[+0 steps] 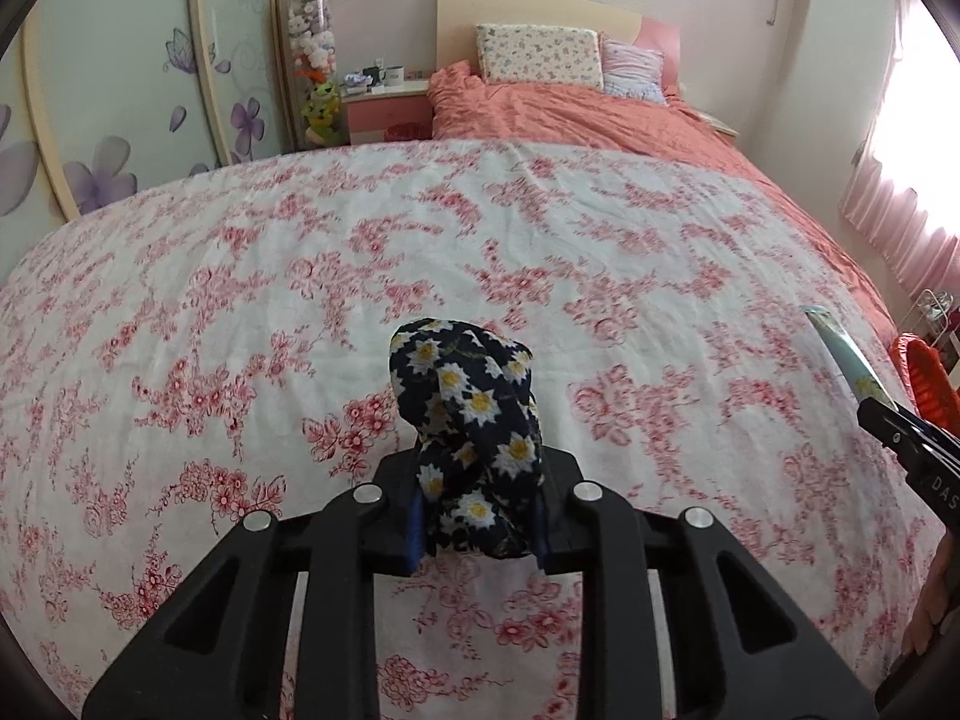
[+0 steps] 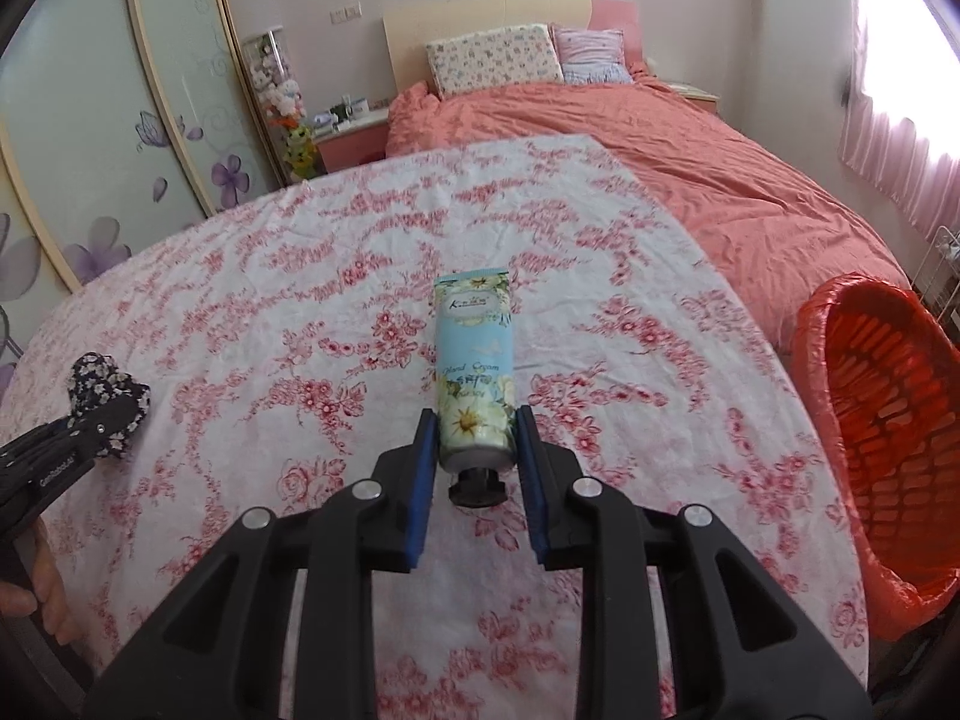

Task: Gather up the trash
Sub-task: 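Carry scrunchie and cream tube over the orange basket with both tools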

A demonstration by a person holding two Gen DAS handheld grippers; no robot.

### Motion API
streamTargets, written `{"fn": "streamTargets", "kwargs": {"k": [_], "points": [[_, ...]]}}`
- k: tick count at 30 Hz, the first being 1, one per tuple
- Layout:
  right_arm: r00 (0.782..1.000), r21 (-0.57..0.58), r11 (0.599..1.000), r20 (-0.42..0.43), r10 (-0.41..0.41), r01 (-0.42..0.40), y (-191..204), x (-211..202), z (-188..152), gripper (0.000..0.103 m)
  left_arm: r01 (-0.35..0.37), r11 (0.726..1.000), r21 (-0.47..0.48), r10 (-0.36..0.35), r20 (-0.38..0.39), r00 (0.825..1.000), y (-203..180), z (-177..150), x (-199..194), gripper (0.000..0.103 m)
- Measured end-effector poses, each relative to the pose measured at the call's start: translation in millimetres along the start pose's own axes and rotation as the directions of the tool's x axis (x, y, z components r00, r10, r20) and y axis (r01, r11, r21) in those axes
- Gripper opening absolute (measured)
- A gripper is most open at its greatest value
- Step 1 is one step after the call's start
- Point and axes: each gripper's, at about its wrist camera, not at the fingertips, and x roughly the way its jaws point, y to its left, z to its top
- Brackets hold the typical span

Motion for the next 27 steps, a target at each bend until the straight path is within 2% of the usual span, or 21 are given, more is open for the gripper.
{"fn": "streamTargets", "kwargs": {"k": [10,15,21,27], "points": [[0.992,0.046,0.998,0.122,0.028,-0.034,-22.1,-65.4,5.0,0.026,0.074,0.995,0.06,-0.079,0.085,0.993,-44.8,13.1,-51.3,0.026],[0.979,0.076,0.997,0.205,0.0,-0.016,-45.8,-108.2,5.0,0.026,0.125,0.987,0.103,-0.136,0.112,0.984,-81.3,18.5,-74.0,0.026],[0.949,0.14,0.988,0.3,-0.101,0.061,-87.3,-157.1,-3.2,0.026,0.214,0.959,0.185,-0.24,0.136,0.961,-144.7,18.2,-103.3,0.026],[0.93,0.234,0.966,0.319,-0.183,0.11,-139.0,-182.1,-13.7,0.026,0.31,0.911,0.272,-0.352,0.12,0.928,-209.6,14.3,-115.4,0.026]]}}
